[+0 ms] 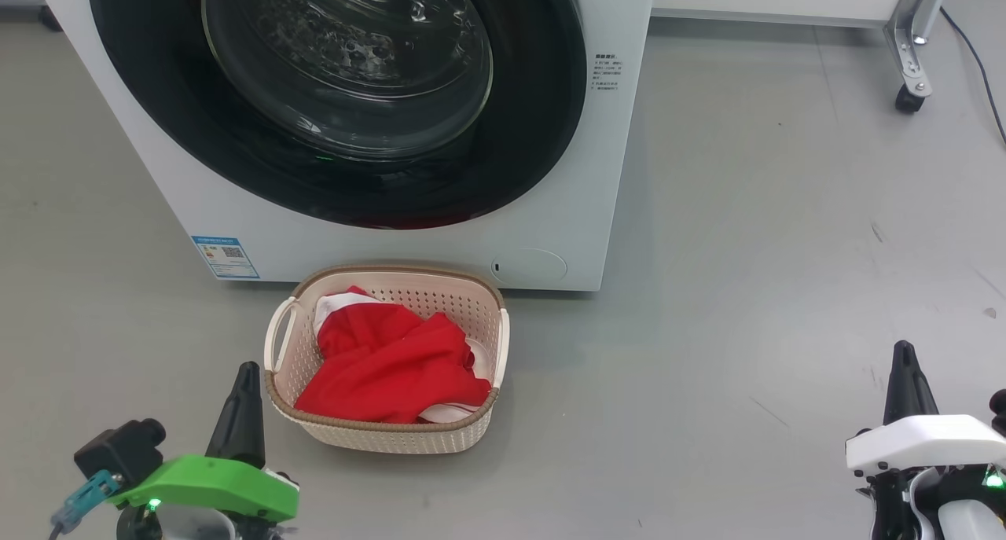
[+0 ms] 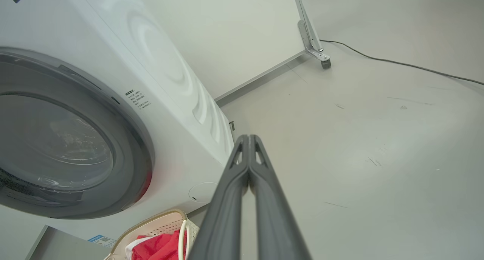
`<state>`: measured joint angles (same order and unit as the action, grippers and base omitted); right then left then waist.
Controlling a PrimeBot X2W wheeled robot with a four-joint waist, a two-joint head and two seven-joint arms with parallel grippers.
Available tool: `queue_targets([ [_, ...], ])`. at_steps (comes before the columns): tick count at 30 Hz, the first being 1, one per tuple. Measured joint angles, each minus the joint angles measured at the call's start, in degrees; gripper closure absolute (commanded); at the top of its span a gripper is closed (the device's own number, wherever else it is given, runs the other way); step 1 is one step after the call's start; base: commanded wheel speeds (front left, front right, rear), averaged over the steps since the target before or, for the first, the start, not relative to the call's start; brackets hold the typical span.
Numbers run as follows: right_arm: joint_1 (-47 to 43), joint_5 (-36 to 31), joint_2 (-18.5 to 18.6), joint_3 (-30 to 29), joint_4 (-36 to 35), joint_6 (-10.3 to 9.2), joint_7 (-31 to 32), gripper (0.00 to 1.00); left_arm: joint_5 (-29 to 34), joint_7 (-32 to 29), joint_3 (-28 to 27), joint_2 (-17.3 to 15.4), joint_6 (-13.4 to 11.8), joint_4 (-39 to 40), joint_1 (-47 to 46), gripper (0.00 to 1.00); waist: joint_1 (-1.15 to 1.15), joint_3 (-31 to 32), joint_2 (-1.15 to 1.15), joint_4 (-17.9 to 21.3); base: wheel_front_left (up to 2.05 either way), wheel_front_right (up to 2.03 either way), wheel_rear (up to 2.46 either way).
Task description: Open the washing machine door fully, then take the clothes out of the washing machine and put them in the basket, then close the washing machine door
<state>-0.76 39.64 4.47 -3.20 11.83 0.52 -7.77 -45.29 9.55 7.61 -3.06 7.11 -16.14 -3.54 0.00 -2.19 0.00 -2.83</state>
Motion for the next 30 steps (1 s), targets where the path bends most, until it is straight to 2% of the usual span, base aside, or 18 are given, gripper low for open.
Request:
queue_targets([
  [30, 1.66, 20.78, -0.92, -2.11, 1.68, 2.46, 6.12, 1.00, -19.35, -6.01, -3.89, -0.05, 0.00, 0.04, 0.00, 1.00, 0.00, 0.83, 0.00, 1.17, 0.00, 0.00, 0.00],
])
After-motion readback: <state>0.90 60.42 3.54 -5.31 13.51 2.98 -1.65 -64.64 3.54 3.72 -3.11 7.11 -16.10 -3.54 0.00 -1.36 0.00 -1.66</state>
